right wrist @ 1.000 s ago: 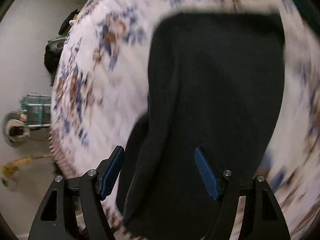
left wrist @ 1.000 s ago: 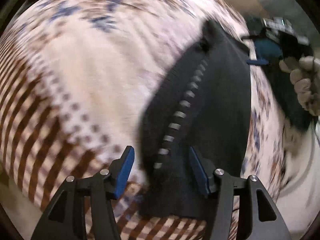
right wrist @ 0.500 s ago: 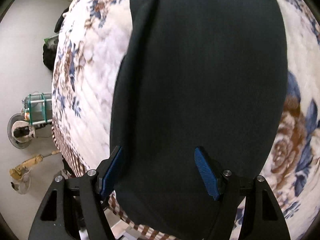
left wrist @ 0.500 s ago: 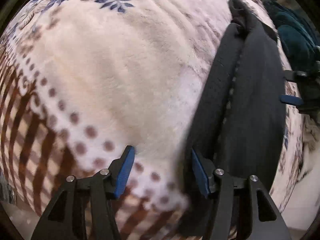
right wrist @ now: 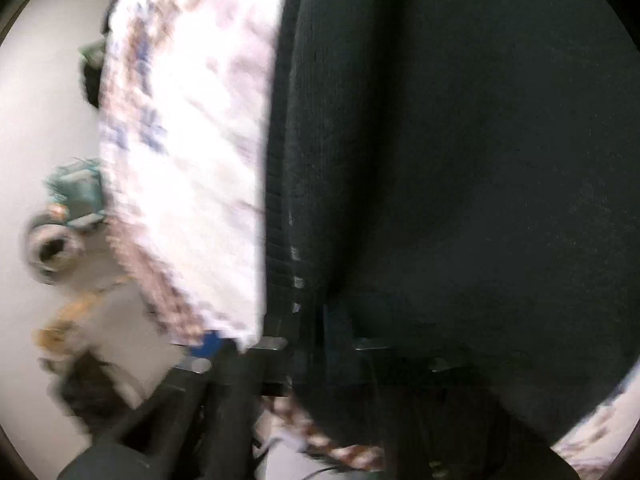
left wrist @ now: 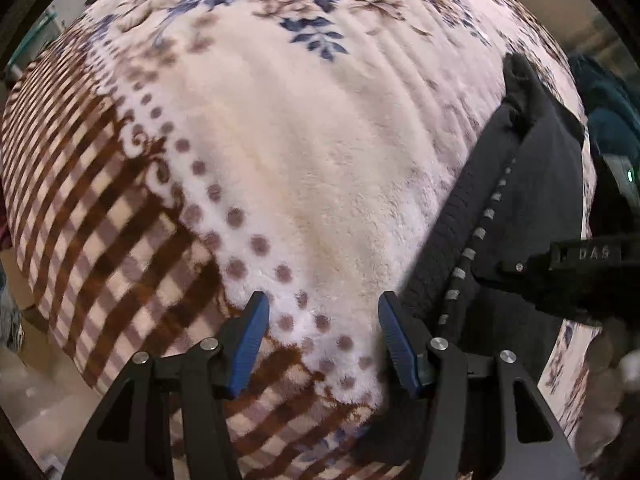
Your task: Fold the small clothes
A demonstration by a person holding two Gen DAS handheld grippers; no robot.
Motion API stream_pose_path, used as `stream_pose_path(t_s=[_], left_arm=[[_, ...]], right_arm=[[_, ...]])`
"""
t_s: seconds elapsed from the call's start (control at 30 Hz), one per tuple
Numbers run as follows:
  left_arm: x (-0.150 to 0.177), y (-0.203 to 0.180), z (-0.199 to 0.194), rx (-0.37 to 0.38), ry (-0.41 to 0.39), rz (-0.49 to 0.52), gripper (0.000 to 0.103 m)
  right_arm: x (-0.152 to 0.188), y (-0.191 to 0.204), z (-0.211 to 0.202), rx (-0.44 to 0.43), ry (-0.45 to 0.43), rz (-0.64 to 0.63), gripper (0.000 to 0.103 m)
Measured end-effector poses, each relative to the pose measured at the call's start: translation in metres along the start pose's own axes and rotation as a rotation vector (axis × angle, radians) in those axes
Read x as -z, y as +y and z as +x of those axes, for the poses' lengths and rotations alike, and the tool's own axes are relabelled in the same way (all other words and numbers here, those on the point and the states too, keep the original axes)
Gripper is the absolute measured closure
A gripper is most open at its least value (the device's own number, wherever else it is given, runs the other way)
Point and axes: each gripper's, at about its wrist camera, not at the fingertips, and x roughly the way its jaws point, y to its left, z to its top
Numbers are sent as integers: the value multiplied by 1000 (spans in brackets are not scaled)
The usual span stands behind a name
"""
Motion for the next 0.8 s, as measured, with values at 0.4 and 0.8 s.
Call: stream_pose_path(t_s=[0.4,0.8], left_arm=[[1,-45,27,51,108,103,48],[37,38,-28,-183,78,42,48]], right_arm=[[15,-32,-100,-59,-207,51,100],[5,3,-55,-257,-21,111,98]])
